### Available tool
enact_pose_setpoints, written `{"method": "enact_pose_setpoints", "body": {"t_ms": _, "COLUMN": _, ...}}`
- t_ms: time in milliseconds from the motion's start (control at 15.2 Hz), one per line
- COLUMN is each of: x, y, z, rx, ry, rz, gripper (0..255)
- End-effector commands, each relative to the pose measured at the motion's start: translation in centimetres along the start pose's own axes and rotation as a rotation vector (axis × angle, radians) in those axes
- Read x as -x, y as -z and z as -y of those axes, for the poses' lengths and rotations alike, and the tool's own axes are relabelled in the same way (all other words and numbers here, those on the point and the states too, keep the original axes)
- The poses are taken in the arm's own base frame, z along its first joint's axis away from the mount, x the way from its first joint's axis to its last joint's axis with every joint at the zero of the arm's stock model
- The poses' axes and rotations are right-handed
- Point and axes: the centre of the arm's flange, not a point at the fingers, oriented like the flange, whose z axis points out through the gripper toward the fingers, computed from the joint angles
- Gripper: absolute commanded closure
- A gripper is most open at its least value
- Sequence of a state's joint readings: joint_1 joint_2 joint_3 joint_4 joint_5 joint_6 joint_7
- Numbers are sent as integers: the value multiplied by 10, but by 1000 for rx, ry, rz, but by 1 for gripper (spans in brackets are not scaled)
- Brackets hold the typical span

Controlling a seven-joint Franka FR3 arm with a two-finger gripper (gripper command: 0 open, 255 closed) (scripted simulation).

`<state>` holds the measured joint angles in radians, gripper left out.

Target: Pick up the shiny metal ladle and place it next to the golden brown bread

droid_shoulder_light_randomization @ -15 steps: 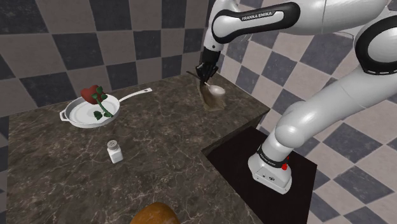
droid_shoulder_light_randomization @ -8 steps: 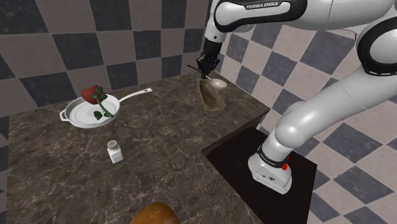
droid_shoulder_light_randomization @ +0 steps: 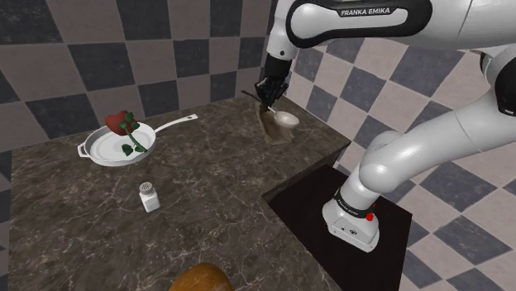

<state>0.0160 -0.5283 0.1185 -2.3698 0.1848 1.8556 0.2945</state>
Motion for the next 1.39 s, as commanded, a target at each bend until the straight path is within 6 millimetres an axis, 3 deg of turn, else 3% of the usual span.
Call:
{"method": "enact_pose_setpoints", "body": {"t_ms": 0, "x": 19, "y": -2, "z": 16, "rx": 0, "ry": -1, "rz": 0, "gripper": 255}}
{"method": "enact_pose_setpoints", "body": {"t_ms": 1188, "x": 200, "y": -24, "z": 169, "rx": 0, "ry": -1, "rz": 0, "gripper": 255}}
{"method": "enact_pose_setpoints", "body": {"t_ms": 1320, "x": 208, "y": -31, "z": 176, "rx": 0, "ry": -1, "rz": 0, "gripper": 255}}
